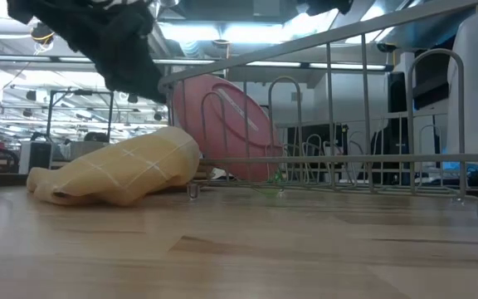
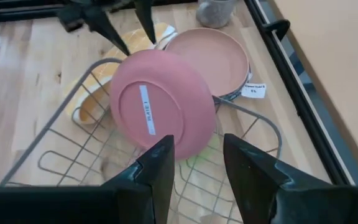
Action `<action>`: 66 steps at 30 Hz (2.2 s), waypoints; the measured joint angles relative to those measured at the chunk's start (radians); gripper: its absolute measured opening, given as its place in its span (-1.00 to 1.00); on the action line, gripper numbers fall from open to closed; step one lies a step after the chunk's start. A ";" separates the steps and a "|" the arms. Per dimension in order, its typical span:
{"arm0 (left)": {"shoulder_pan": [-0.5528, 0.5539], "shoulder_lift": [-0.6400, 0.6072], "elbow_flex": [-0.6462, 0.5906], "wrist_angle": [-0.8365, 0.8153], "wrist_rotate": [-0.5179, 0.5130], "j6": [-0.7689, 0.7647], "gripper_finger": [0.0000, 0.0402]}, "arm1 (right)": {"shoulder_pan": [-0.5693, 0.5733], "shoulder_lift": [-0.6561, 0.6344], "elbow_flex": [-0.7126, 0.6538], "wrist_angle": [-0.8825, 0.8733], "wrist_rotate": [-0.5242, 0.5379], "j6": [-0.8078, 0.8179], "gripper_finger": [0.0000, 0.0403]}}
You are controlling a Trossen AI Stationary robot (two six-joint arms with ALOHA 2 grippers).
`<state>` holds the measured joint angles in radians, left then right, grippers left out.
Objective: Sort dishes
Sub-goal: Put the pink plate in the dish rack
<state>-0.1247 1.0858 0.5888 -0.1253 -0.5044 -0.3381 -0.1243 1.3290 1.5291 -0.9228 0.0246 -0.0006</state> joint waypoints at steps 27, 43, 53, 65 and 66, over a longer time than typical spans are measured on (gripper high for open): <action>0.104 0.202 0.000 0.363 0.004 0.043 -0.27 | 0.001 -0.017 0.000 0.007 0.001 -0.004 -0.29; 0.198 0.260 0.023 0.424 0.083 0.128 -0.27 | 0.001 -0.017 -0.001 0.059 0.001 -0.004 -0.29; 0.197 0.324 0.027 0.431 0.138 0.130 -0.27 | 0.001 -0.017 -0.001 0.058 0.001 -0.004 -0.29; 0.203 0.192 0.021 0.317 0.136 0.277 -0.27 | 0.000 -0.017 -0.001 0.058 0.001 -0.007 -0.29; 0.203 0.177 0.021 0.299 0.133 0.291 -0.27 | 0.000 -0.017 -0.001 0.058 0.001 -0.007 -0.29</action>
<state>0.0784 1.2632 0.6098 0.1740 -0.3710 -0.0475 -0.1242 1.3125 1.5280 -0.8650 0.0255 -0.0079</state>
